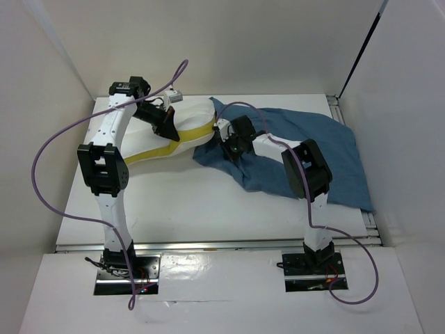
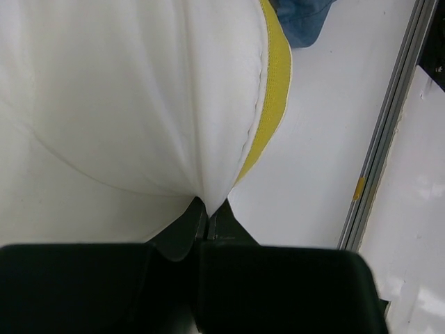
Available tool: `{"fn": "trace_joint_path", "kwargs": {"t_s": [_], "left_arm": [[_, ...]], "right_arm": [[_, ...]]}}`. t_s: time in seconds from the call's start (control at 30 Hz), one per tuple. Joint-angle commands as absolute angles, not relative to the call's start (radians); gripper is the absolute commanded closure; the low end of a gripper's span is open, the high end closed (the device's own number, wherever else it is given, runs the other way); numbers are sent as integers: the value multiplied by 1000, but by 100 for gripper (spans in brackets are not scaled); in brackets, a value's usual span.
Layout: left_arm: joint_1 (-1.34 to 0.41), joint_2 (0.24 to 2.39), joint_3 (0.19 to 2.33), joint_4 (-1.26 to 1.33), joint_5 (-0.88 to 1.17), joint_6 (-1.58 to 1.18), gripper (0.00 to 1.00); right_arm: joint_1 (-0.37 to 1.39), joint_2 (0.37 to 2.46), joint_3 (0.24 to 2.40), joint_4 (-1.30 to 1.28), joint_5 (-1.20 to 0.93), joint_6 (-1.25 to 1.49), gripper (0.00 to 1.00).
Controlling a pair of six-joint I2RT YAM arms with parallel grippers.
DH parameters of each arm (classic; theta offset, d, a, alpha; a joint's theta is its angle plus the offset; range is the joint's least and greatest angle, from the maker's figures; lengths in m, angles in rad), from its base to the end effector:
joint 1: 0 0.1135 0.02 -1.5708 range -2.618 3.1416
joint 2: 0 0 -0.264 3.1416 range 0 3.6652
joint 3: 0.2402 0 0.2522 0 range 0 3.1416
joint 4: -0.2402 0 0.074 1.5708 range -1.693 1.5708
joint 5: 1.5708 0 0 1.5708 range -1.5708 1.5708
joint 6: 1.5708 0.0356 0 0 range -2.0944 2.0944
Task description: Put the pillow into the pillowcase
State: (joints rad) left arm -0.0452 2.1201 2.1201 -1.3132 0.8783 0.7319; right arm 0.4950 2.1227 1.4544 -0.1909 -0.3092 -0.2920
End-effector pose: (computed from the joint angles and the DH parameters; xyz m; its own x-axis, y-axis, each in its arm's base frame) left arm 0.4258 -0.0467 0.3051 -0.5684 0.4528 -0.6869 0.8128 0.4387 -0.3834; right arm 0.3982 0.2273 0.1519 -0.4576 -0.5586 -0.6917 -0.7926 0.6088 0.0327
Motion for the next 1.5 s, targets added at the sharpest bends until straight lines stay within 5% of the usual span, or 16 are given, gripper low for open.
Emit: {"fn": "trace_joint_path", "kwargs": {"t_s": [0.0, 0.5, 1.27, 1.47], "left_arm": [[-48, 2094, 2123, -1367, 985, 750, 100], [-78, 2094, 2029, -1249, 882, 719, 100], [-170, 2033, 1833, -1126, 644, 769, 100], [-179, 2002, 1738, -1069, 618, 787, 100]], "right_arm": [[503, 2076, 1459, -311, -341, -288, 100], [543, 1734, 1419, -541, -425, -288, 100], [738, 1592, 1308, -637, -509, -371, 100], [689, 1592, 1337, -591, -329, -290, 71]]}}
